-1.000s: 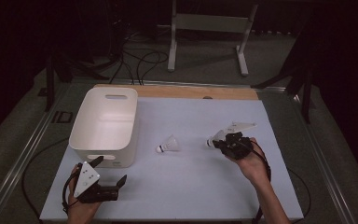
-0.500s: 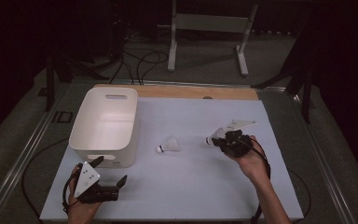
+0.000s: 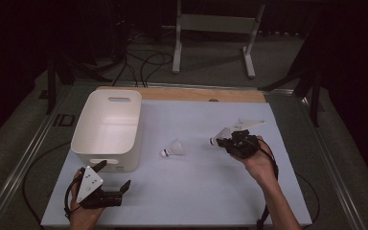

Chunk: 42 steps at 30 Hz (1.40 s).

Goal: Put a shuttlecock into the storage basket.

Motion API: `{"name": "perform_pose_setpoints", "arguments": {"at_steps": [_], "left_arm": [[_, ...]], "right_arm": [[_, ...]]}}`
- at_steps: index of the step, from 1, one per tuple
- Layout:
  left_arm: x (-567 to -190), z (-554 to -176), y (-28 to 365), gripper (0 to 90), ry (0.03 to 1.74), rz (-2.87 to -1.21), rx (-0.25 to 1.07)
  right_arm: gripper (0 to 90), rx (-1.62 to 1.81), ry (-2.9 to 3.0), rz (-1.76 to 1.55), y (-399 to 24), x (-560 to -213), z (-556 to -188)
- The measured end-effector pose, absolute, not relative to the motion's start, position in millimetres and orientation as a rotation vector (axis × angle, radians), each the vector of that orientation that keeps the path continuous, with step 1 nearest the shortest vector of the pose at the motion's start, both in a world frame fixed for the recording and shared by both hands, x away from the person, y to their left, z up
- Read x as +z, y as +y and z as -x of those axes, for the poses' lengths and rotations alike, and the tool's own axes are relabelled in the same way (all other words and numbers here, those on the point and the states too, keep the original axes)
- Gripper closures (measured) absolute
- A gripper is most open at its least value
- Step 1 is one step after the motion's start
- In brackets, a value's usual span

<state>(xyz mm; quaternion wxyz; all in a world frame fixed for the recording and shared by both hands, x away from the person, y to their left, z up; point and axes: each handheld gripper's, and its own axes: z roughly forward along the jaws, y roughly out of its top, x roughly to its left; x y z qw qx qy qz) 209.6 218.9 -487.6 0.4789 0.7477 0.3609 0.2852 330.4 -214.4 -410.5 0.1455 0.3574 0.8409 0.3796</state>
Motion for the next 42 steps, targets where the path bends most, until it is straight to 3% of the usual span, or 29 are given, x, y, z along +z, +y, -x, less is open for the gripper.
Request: {"name": "perform_pose_setpoints", "arguments": {"at_steps": [42], "left_arm": [[-487,-209,219,0.3,0.876,-1.826,0.699]], "right_arm": [[89.0,1.125,2.426,-0.939,-189,-381,-342]]}}
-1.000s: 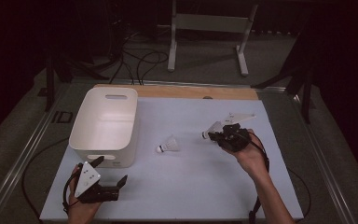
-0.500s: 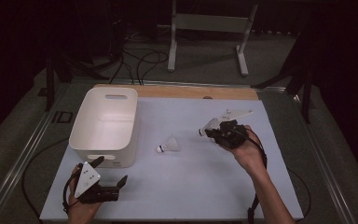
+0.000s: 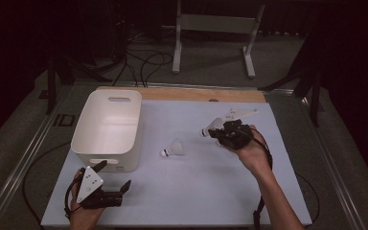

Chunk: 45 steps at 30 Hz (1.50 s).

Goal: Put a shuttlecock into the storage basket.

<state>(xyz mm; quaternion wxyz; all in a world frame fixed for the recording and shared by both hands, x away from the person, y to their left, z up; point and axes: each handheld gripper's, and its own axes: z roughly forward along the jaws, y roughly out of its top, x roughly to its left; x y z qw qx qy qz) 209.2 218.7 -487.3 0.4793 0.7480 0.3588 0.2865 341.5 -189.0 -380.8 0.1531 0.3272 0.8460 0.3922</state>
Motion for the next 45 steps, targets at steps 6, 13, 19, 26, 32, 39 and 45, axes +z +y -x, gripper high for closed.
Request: {"name": "perform_pose_setpoints", "arguments": {"at_steps": [6,13,19,26,32,39,45], "left_arm": [[-487,-209,219,0.3,0.876,-1.826,0.7],[-487,-209,219,0.3,0.876,-1.826,0.7],[-487,-209,219,0.3,0.876,-1.827,0.699],[-487,-209,219,0.3,0.876,-1.823,0.7],[-487,-209,219,0.3,0.876,-1.822,0.699],[-487,-209,219,0.3,0.876,-1.821,0.698],[-487,-209,219,0.4,0.876,-1.821,0.697]], "right_arm": [[89.0,1.138,2.427,-0.934,-185,-379,-343],[88.9,1.148,2.429,-0.913,-179,-376,-344],[88.9,1.147,2.431,-0.899,-175,-373,-345],[88.7,1.151,2.428,-0.879,-171,-368,-345],[88.8,1.154,2.432,-0.867,-167,-364,-346],[88.7,1.16,2.433,-0.847,-160,-358,-348],[88.7,1.163,2.433,-0.834,-156,-354,-348]]}}
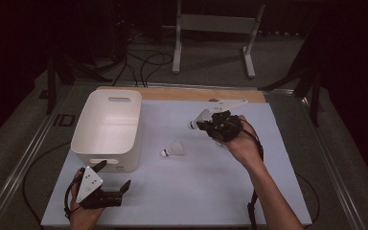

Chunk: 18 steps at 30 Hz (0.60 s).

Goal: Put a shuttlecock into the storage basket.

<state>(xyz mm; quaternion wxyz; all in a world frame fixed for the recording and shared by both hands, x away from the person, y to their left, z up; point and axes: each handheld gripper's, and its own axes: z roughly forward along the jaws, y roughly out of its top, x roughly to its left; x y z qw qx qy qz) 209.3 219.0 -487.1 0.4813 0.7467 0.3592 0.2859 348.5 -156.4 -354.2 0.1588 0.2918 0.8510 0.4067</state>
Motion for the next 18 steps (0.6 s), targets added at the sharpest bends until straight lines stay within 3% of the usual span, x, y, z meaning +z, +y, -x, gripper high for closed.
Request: {"name": "perform_pose_setpoints", "arguments": {"at_steps": [18], "left_arm": [[-487,-209,219,0.3,0.876,-1.82,0.697]], "right_arm": [[88.7,1.184,2.43,-0.81,-145,-345,-353]]}}
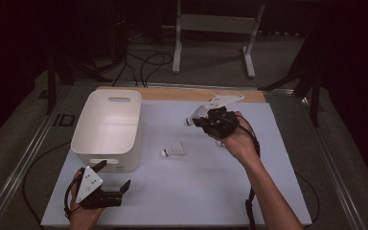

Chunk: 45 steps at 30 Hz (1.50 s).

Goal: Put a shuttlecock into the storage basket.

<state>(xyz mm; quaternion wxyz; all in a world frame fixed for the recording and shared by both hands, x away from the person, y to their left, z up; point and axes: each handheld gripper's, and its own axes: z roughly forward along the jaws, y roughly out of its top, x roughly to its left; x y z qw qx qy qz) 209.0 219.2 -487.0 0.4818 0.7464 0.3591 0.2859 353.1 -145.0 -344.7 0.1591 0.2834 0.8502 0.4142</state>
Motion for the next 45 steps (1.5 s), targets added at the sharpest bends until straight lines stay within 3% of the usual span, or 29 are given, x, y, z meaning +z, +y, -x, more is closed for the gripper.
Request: {"name": "perform_pose_setpoints", "arguments": {"at_steps": [45], "left_arm": [[-487,-209,219,0.4,0.874,-1.817,0.696]], "right_arm": [[88.8,1.144,2.45,-0.719,-111,-331,-364]]}}
